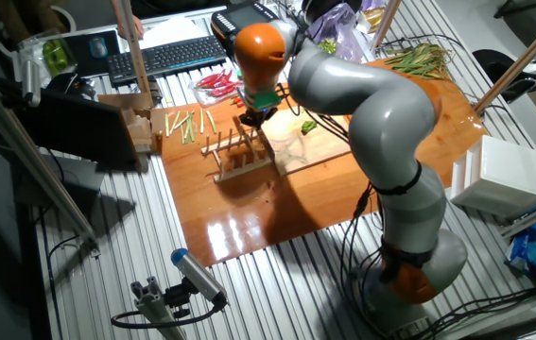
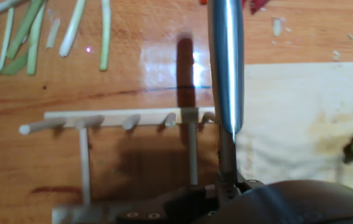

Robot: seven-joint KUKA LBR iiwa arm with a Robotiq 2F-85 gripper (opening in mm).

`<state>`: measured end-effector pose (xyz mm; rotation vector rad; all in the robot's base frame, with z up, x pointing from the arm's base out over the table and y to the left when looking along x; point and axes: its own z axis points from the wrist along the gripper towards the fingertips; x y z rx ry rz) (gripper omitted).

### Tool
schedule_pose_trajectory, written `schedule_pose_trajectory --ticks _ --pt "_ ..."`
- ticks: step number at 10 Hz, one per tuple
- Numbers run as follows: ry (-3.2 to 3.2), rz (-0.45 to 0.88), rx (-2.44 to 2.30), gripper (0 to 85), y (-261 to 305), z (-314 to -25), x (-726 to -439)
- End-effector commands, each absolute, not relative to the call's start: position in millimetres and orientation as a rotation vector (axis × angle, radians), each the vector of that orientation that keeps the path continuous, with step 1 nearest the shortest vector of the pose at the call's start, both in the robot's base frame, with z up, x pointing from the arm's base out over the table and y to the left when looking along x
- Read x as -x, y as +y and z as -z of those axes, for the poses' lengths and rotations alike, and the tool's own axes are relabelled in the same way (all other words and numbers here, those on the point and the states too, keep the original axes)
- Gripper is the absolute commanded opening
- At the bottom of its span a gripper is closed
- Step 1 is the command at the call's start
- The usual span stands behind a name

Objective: Chop the chili peppers

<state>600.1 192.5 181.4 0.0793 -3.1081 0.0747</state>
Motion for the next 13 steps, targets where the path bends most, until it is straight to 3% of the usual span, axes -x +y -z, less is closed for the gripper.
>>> schedule_pose_trajectory --ticks 1,3,5,11,13 --pt "-3.106 -0.061 -0.074 0.0 184 -229 -602" --pt "-3.088 0.008 -0.056 0.0 164 -242 -610" --pt "-3.102 -0.027 -0.074 0.0 140 -248 -617" --pt "-3.133 -0.036 -0.056 0.0 68 -218 -622" --pt "-3.140 -0.101 -0.133 0.0 53 -213 -626"
